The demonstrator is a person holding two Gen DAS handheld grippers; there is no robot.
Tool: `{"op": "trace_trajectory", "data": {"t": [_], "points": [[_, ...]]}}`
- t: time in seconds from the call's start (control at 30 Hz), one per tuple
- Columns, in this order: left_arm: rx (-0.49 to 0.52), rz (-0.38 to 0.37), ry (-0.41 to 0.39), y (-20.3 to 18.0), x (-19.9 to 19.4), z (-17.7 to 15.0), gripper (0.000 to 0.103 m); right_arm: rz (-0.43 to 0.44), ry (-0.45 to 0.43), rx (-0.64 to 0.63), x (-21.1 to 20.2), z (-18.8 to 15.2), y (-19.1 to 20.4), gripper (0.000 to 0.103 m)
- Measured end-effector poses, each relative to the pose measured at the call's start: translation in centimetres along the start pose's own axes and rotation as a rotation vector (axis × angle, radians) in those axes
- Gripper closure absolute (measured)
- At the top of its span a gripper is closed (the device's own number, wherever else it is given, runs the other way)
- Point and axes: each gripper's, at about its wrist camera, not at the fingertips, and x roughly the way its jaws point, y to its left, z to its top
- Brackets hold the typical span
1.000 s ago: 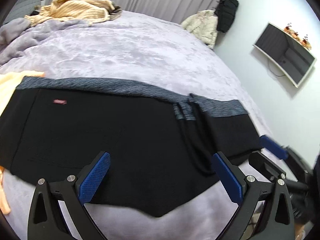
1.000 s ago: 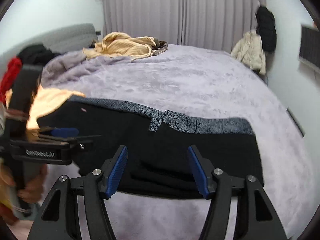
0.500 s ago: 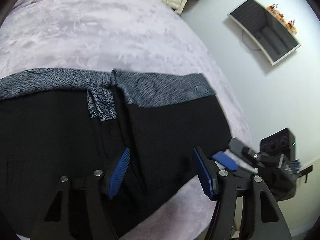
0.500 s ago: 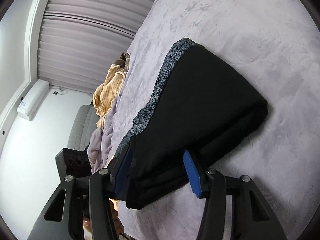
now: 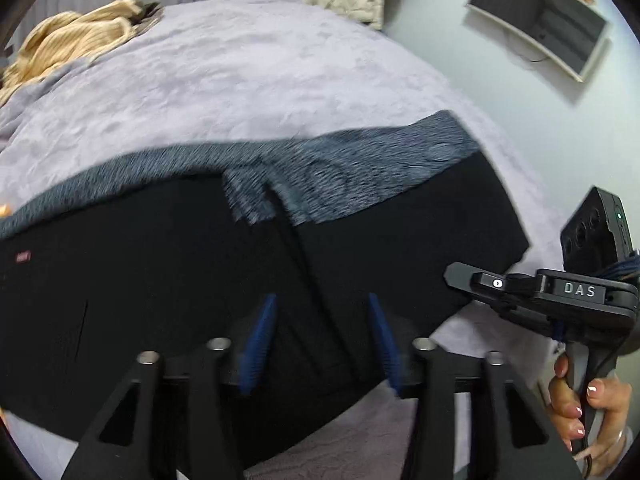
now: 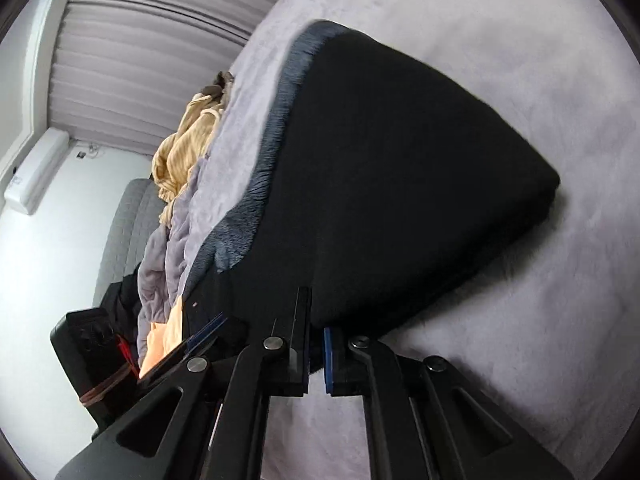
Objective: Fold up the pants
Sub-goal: 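Lower the pants onto the bed and open both grippers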
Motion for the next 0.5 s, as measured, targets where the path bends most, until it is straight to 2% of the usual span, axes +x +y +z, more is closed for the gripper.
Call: {"op": "trace_trajectory", "data": {"t": [0.03, 0.07, 0.13, 0.2, 0.23, 0.27, 0.3, 0.33, 0.37, 0.4, 0.5], "points": [[-0.018, 0.002, -0.007, 0.2, -0.2, 0.0, 0.038, 0.027, -0.004, 0.024, -0.1, 0.1, -0.4, 0.098], [-0.025, -0.011, -0.012, 0.4, -0.5, 0.1, 0.038, 0.043, -0.002, 0.025, -0.5, 0.2, -0.2, 0.097], [-0.011, -0.001, -0.030, 0.4, -1.4, 0.7, 0.038, 0.011, 0.033, -0.039, -1.3, 0.2, 1.2, 0.091], [0.019, 0.048, -0.075, 0.4, -2.8, 1.1, 0.038, -0.028, 0.052, -0.152, -2.6, 0.2, 3.2, 0.068], [0.028, 0.058, -0.101, 0.3, -3.5, 1.5, 0.038, -0.029, 0.032, -0.210, -3.6, 0.2, 4.2, 0.060], [0.030, 0.054, -0.121, 0.2, -4.0, 2.0, 0.037, -0.018, 0.001, -0.257, -4.8, 0.2, 4.9, 0.042], [0.032, 0.045, -0.132, 0.1, -4.3, 2.5, 0.037, 0.007, -0.045, -0.299, -6.2, 0.6, 5.5, 0.034], [0.035, 0.036, -0.140, -0.2, -4.5, 3.1, 0.036, 0.026, -0.094, -0.328, -7.3, 1.2, 6.0, 0.035], [0.043, 0.031, -0.145, -0.6, -4.5, 3.8, 0.024, 0.025, -0.140, -0.351, -8.3, 1.8, 6.2, 0.035], [0.053, 0.034, -0.156, -1.1, -4.4, 4.4, 0.019, -0.003, -0.181, -0.358, -9.0, 2.8, 6.2, 0.035], [0.092, 0.045, -0.171, -2.9, -3.3, 5.8, 0.018, -0.131, -0.251, -0.342, -9.2, 6.5, 5.6, 0.035]]}}
